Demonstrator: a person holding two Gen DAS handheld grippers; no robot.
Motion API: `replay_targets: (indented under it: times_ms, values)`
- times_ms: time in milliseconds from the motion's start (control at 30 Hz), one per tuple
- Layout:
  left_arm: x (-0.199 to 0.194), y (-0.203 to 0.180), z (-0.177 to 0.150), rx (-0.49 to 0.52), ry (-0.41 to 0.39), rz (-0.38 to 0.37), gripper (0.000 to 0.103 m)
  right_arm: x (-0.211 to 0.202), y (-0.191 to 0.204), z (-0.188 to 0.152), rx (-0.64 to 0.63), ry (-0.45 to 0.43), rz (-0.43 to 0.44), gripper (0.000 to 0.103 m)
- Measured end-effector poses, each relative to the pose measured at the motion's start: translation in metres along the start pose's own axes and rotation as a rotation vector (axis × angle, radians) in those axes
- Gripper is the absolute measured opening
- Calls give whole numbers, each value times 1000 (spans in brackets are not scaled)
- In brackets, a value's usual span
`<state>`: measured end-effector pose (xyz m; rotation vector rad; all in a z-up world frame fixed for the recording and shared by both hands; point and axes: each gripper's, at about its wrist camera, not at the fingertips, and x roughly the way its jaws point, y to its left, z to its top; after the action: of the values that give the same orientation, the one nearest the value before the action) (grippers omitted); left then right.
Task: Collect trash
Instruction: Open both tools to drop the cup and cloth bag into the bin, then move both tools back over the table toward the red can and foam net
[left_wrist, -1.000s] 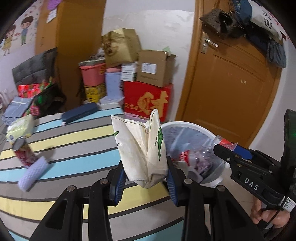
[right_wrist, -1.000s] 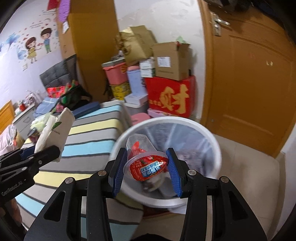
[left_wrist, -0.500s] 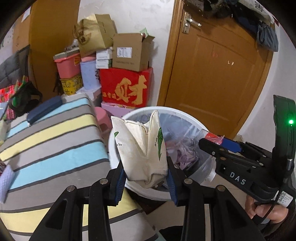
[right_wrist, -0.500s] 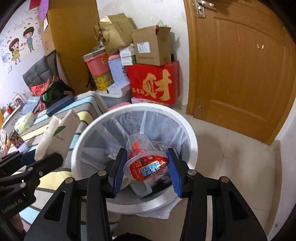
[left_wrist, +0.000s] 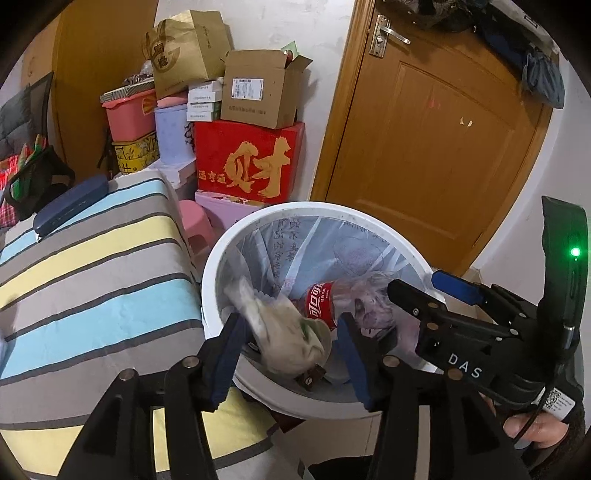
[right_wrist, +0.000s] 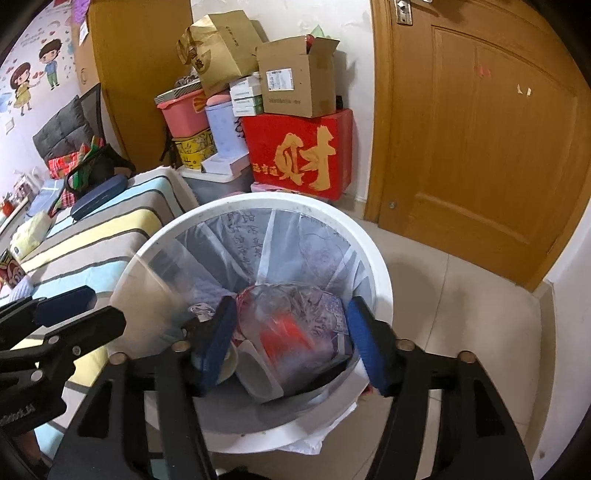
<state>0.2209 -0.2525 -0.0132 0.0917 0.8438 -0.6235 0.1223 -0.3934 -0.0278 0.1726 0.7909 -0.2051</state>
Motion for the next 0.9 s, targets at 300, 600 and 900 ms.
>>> replay_targets:
  times_ms: [300, 600, 900]
  values:
    - [-12, 1, -4, -4, -16, 23, 52, -7, -3, -4, 32, -5, -6, 64]
    - [-38, 11, -11, -28, -51, 55, 52, -21, 11, -3, 25, -41, 20, 64]
    - [-74, 26, -24, -52, -100, 89, 52, -31, 29, -5, 9, -65, 40, 64]
